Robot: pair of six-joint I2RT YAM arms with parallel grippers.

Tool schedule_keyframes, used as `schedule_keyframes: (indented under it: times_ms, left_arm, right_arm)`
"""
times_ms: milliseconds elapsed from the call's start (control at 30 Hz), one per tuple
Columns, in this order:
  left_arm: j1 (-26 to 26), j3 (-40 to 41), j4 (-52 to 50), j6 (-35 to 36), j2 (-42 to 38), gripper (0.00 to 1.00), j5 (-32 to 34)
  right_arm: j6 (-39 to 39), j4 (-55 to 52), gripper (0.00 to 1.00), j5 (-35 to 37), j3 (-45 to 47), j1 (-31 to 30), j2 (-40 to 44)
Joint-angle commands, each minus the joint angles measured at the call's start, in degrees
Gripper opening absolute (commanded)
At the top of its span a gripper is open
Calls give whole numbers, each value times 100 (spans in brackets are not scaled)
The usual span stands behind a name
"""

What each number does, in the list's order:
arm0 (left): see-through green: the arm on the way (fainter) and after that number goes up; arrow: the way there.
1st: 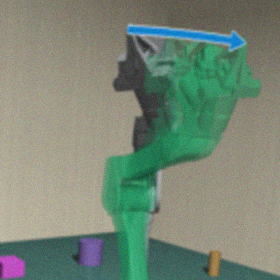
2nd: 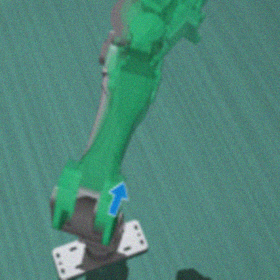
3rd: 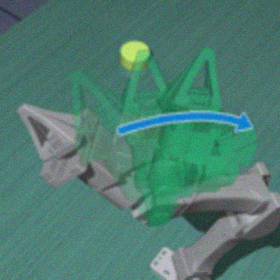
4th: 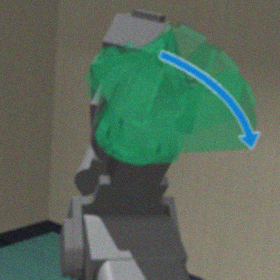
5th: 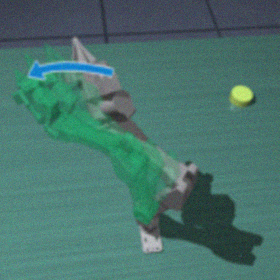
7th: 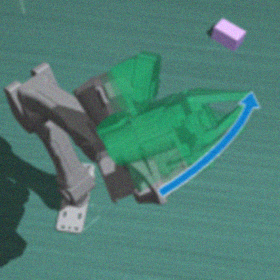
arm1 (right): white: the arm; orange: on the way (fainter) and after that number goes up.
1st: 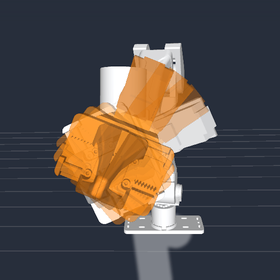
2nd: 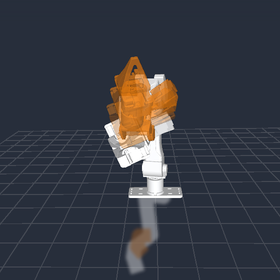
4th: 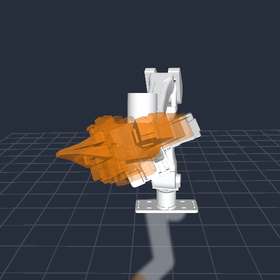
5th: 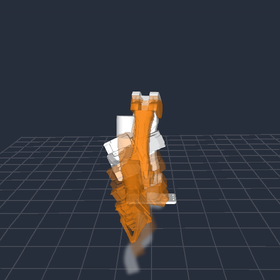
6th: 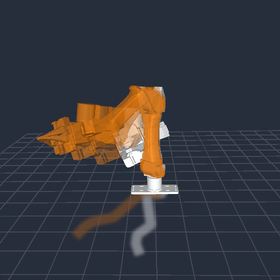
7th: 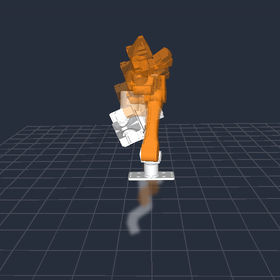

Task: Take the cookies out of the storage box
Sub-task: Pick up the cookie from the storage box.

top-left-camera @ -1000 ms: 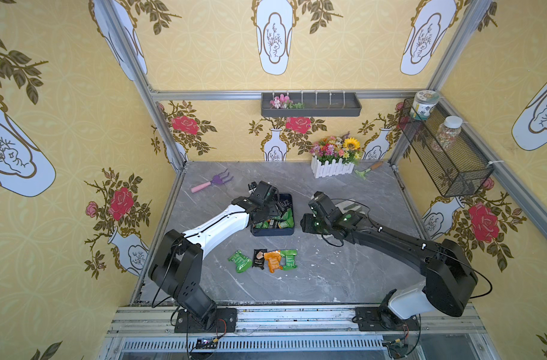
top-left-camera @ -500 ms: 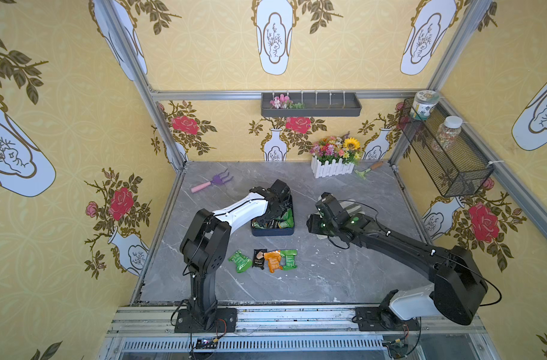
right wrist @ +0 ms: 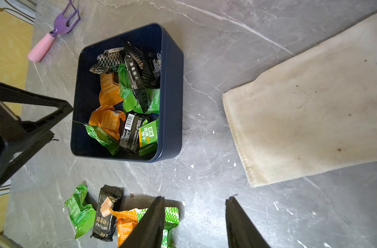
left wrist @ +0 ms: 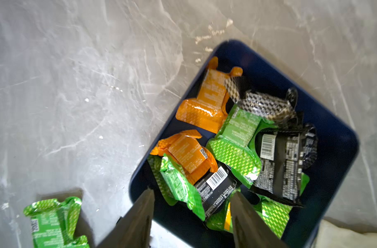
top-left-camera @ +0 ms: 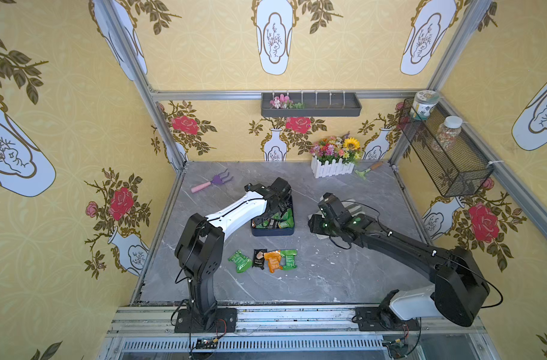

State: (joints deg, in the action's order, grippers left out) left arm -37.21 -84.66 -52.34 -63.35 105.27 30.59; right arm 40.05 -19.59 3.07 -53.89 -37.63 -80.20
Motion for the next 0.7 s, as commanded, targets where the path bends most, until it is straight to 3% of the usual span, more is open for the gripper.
schedule_keyframes:
  times_ms: [0,467,667]
  left_arm:
    - [-23,164,-216,-298,-95,61,69]
    - [-67,20,162,-159,639,56,-369]
    - [-67,72,154,-185,753,43,-396]
  right_arm:
    - [-28,153,50,-11,43,1,39]
    - [-13,110,50,-26,44,2,110]
    - [-13,118,50,-40,45,1,101]
